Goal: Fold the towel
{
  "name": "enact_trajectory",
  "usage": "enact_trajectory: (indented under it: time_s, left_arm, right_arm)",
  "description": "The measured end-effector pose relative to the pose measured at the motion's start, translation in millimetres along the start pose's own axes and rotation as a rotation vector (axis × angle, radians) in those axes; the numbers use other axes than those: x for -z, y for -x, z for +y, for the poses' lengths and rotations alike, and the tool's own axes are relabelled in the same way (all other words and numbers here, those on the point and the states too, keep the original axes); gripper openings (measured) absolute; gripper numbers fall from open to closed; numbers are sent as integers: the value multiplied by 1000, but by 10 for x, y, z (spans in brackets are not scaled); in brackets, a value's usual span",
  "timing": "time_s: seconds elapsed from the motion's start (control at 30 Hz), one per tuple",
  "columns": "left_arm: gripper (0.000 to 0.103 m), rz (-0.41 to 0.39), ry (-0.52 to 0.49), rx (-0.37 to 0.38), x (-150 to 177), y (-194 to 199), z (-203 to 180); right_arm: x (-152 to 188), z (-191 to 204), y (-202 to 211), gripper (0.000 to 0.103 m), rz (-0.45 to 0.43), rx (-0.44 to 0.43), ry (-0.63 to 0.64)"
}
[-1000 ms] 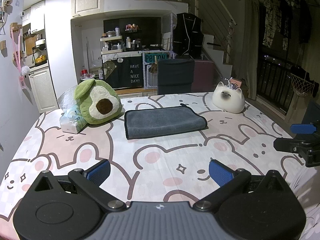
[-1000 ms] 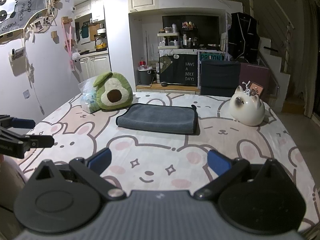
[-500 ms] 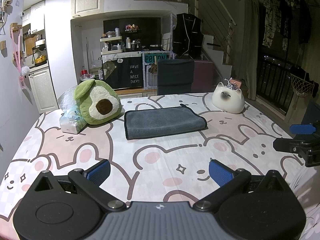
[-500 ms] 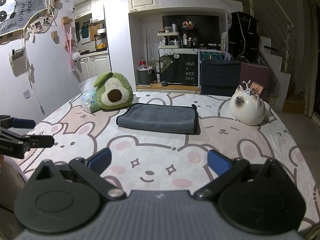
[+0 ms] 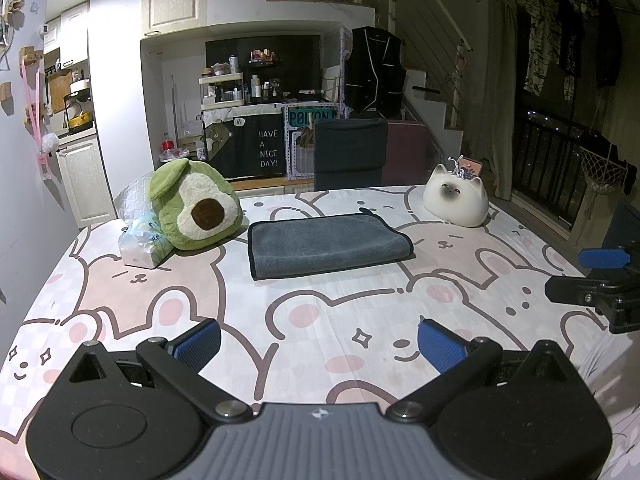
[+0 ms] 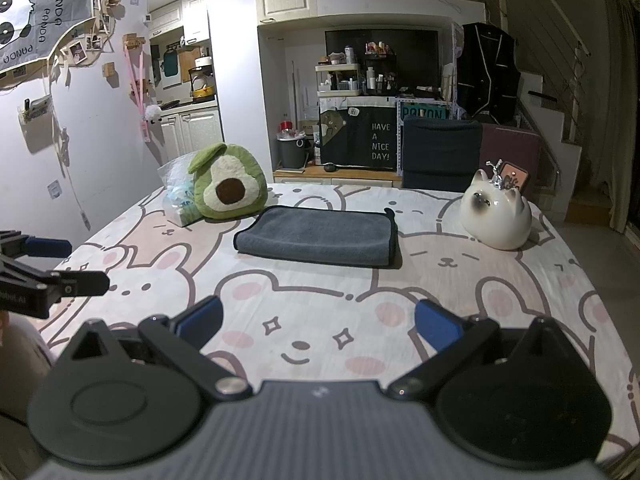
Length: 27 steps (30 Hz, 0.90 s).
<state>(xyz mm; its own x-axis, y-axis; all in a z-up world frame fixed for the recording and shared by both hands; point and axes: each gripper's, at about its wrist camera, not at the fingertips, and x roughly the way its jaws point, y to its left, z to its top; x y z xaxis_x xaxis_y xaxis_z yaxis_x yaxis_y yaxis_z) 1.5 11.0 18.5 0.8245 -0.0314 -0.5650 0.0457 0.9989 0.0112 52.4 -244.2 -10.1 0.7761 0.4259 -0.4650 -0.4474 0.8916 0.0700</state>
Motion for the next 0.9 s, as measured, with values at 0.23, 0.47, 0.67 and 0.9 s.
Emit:
enact_trajectory:
  time_s: [0.23, 0.47, 0.67, 0.9]
  left_arm:
    - [103, 0, 0, -1, 2, 0, -1]
    - [103, 0, 0, 0, 4, -1, 2]
    - [103, -1, 1, 0, 5, -3, 3]
    - [103, 1, 2, -4, -9, -1, -14]
  right_arm:
    - [-2, -6, 2, 103, 0, 0, -1]
    - [3, 5, 0, 103, 0, -1, -3]
    - [1, 4, -1, 103, 0, -1, -4]
    - [4, 2, 0, 103, 1, -3, -4]
